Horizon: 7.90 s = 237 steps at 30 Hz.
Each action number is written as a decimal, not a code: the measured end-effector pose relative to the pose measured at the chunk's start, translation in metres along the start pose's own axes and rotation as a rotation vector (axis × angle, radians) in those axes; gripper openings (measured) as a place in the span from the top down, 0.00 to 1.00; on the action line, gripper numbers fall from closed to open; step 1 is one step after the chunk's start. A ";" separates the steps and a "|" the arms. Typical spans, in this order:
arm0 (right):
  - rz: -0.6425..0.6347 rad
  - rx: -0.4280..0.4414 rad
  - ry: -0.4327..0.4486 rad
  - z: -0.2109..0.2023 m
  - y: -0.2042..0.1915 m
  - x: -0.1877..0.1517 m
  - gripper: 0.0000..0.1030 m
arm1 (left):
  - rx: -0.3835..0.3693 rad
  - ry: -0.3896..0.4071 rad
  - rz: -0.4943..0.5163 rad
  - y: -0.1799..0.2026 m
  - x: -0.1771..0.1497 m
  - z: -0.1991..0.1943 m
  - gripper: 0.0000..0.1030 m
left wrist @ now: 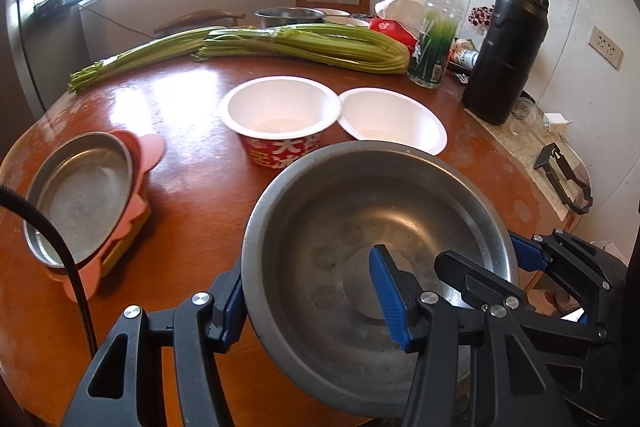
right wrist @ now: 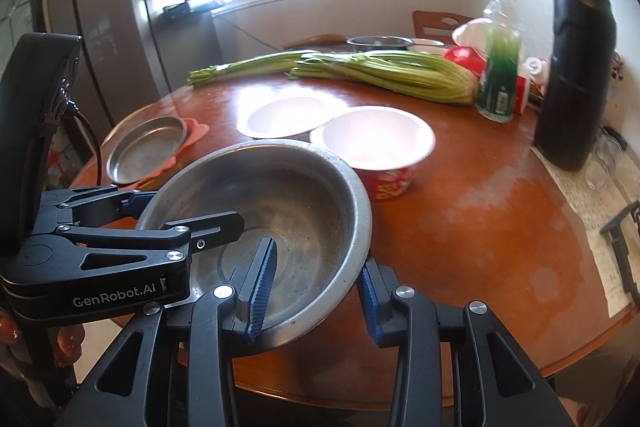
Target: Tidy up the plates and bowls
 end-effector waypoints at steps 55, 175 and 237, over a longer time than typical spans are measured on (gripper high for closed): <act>0.057 0.014 -0.021 0.016 -0.003 -0.003 0.50 | 0.059 -0.016 -0.011 -0.033 -0.026 0.008 0.41; 0.090 0.097 0.052 -0.003 -0.046 0.105 0.50 | 0.013 0.020 0.087 -0.031 0.123 -0.025 0.58; 0.024 0.130 -0.031 -0.018 -0.041 -0.010 0.50 | 0.034 -0.030 0.095 0.003 0.006 -0.009 0.58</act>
Point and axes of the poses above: each gripper's, at about its wrist camera, not at the fingertips, and z roughly the way its jaws point, y to its right, x to its top, the point moved 5 cm from there along z, roughly the way its jaws point, and after that the axes turned 13 degrees about -x, right-handed, at the moved point
